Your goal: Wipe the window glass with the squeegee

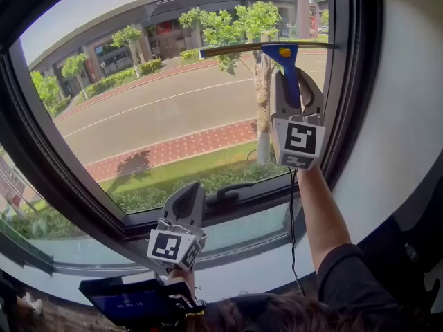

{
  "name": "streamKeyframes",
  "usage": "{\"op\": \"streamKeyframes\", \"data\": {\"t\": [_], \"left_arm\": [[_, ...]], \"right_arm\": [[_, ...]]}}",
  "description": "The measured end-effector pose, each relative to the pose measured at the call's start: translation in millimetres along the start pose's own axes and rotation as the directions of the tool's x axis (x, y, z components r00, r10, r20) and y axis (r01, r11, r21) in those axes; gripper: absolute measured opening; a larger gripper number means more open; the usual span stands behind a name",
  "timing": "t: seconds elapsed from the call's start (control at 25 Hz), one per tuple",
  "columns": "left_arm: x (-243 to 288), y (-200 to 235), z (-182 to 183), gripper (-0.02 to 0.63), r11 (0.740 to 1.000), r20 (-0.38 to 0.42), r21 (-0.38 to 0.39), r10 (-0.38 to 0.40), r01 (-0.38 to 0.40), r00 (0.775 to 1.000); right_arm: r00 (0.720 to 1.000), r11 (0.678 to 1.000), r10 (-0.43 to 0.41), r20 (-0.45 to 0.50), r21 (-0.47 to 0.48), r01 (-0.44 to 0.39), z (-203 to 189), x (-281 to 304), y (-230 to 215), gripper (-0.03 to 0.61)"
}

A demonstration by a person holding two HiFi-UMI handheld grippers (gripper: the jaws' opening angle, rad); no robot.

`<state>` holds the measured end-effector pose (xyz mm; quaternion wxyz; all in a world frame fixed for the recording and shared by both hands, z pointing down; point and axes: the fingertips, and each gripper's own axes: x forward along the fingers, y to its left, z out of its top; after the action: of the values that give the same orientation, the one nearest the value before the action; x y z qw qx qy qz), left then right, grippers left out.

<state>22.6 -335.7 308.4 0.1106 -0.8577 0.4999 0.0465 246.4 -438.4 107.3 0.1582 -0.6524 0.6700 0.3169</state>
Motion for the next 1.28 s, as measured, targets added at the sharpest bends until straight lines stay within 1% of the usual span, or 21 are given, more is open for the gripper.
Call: {"op": "streamKeyframes", "data": {"t": [0.2, 0.44, 0.64, 0.8, 0.96, 1.28], "left_arm": [[-1.2, -0.8, 11.1, 0.002, 1.000, 0.001, 0.000, 0.001, -0.001, 1.000], [1.0, -2.0, -1.5, 0.002, 1.000, -0.007, -0.012, -0.003, 0.003, 1.000], [3.1, -4.9, 0.1, 0.002, 1.000, -0.013, -0.013, -0.008, 0.008, 1.000], [4.8, -7.6, 1.9, 0.002, 1.000, -0.006, -0.012, -0.016, 0.016, 1.000], [6.2, -11.8, 2.7, 0.002, 1.000, -0.025, -0.019, -0.019, 0.019, 0.999], [7.6, -12.5, 1.2, 0.002, 1.000, -0.027, -0.014, -0.023, 0.022, 0.999]], "right_arm": [[1.000, 1.000, 0.003, -0.014, 0.006, -0.002, -2.5, -7.6, 1.8, 0.141], [0.999, 0.999, 0.017, -0.048, 0.030, -0.016, -25.3, -23.4, 10.4, 0.141], [0.997, 1.000, 0.021, -0.068, -0.020, -0.023, -33.5, -35.1, 10.5, 0.141], [0.996, 0.999, 0.028, -0.087, -0.023, -0.030, -39.7, -42.9, 12.5, 0.141], [0.993, 0.999, 0.031, -0.114, -0.024, -0.034, -48.7, -53.9, 14.8, 0.141], [0.989, 0.999, 0.042, -0.142, -0.022, -0.046, -66.7, -70.8, 19.9, 0.141]]}}
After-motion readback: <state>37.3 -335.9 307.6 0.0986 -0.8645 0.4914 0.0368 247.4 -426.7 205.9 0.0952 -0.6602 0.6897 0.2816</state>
